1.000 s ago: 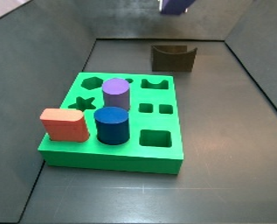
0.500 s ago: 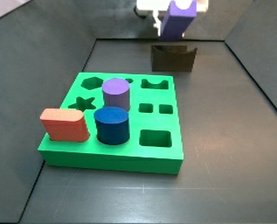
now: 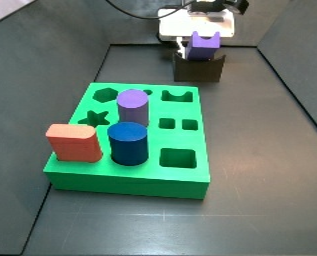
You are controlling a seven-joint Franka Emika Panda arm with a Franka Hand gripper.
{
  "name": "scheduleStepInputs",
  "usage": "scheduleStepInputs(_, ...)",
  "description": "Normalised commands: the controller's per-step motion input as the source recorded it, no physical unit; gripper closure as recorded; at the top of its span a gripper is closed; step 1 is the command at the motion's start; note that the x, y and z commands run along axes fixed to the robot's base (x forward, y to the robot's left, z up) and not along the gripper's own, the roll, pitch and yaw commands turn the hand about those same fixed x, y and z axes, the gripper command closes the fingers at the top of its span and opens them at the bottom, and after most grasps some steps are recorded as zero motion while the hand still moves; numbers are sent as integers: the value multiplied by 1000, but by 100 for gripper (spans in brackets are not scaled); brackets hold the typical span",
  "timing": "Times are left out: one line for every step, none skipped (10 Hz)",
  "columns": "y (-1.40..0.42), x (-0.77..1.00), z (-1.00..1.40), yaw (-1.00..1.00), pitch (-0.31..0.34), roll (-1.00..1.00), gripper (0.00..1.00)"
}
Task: Pick up the arch object. Move up. Place the arch object on the fixture. Regrasp the arch object. Move to above the board. Insert the arch object.
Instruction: Place the arch object on the fixture, then regrasp the arch object.
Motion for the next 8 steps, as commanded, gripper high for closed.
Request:
scheduleStepInputs(66, 82, -483, -52, 5, -122, 100)
scheduleStepInputs(55, 74, -485, -50, 6, -118, 100)
scheduleStepInputs(-500, 0, -167, 0, 0, 0, 100)
scheduleStepInputs(0, 0, 0, 0, 0, 0, 0)
scheduleStepInputs(0, 0, 1000, 8, 65, -38, 0)
scheduleStepInputs(2, -3, 1000, 9, 65, -31, 0)
scheduleStepInputs(0, -15, 1000, 6, 65, -6, 0)
scheduleStepInputs(-4, -22, 1000, -3, 64, 19, 0)
